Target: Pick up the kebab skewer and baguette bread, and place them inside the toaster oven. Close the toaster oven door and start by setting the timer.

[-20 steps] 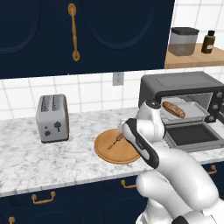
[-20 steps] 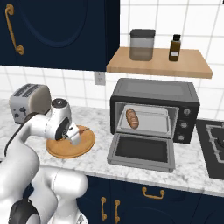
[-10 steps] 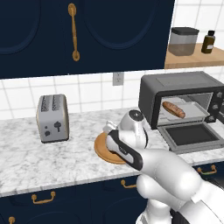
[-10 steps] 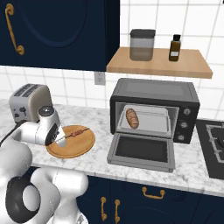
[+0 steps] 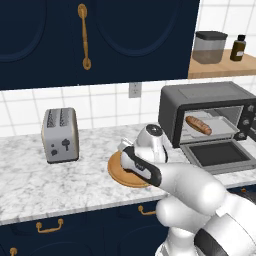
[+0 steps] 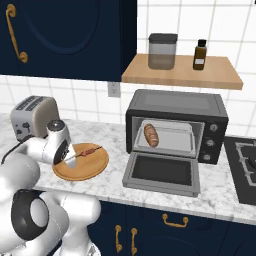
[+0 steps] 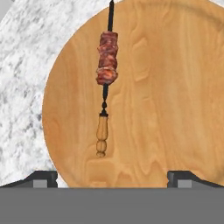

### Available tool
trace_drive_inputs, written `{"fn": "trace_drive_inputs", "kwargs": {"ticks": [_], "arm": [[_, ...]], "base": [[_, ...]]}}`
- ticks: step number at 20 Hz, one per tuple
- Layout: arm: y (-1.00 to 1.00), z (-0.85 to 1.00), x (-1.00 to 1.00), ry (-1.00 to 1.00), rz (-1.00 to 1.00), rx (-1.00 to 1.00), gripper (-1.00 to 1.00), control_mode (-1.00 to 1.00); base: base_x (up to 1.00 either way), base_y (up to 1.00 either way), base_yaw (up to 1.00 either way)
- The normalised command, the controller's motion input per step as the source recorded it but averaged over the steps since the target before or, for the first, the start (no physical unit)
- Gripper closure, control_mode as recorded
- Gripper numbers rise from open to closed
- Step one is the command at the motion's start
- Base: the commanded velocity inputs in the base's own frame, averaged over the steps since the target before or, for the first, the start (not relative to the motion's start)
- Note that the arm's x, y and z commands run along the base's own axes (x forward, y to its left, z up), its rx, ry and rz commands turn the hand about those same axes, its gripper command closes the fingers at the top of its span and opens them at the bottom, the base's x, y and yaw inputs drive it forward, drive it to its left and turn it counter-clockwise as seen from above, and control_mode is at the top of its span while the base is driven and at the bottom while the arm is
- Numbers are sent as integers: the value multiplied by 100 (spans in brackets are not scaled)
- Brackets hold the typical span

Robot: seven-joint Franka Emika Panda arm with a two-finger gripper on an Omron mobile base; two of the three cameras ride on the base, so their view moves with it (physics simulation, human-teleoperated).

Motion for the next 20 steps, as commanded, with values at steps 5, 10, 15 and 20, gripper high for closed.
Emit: {"fn": "trace_drive_inputs", "kwargs": {"ticks": [5,10,15,20], "arm": [[3,-23,33,6,0,-1,-100,-100],[7,-39,29,4,0,-1,-100,-100],[11,-25,26,1,0,0,-100,-100],[5,-27,32,3,0,0,-100,-100]], "base": [[0,0,0],[0,0,0],[0,0,0],[0,0,0]]}}
